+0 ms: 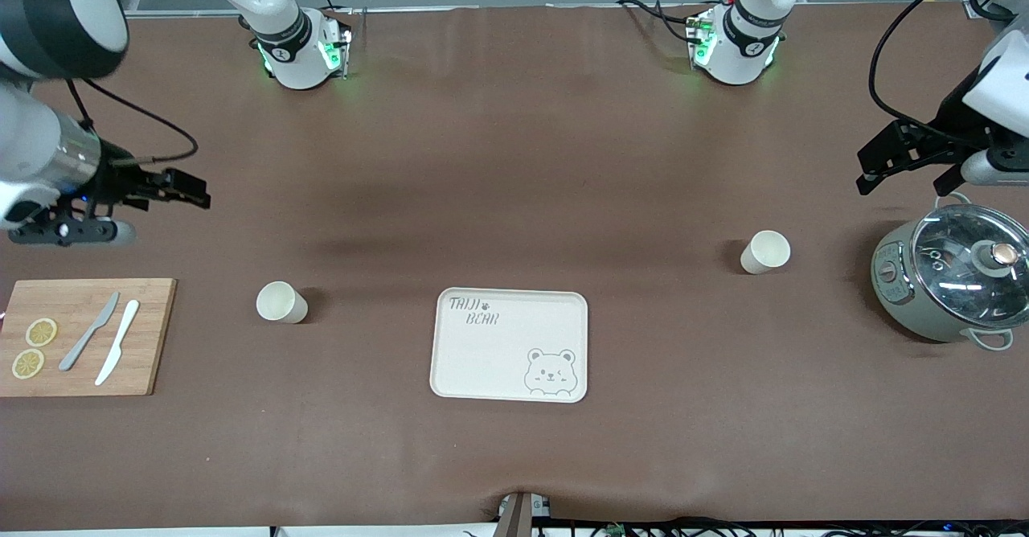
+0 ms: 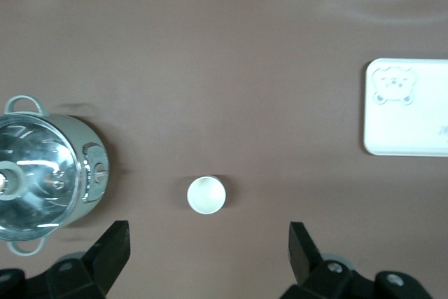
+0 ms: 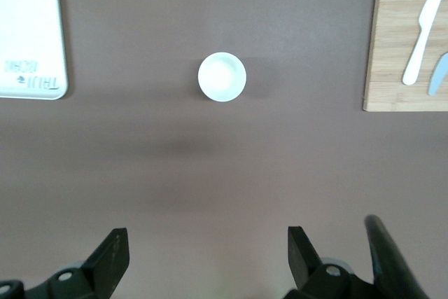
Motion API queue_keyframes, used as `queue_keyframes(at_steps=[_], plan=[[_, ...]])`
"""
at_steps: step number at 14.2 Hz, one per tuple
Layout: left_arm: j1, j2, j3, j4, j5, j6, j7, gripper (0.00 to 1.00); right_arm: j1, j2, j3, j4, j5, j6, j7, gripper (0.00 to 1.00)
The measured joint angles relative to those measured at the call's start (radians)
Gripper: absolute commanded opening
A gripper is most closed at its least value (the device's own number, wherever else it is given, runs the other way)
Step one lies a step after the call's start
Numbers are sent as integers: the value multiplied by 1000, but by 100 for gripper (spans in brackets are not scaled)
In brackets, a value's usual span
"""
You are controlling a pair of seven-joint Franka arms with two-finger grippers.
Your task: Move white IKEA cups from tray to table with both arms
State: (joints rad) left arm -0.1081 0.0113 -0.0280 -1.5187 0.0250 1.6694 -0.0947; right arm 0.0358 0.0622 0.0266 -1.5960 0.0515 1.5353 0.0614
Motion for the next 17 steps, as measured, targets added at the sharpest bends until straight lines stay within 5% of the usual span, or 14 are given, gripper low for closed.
queue_keyframes(at_steps=[6, 17], plan=[[-8, 45, 9, 17, 8, -62, 110, 100, -28, -46, -21, 96, -71, -76, -17, 100], [-9, 55, 10, 27, -21, -79, 142, 100, -92, -56, -13, 104, -73, -75, -71, 100]])
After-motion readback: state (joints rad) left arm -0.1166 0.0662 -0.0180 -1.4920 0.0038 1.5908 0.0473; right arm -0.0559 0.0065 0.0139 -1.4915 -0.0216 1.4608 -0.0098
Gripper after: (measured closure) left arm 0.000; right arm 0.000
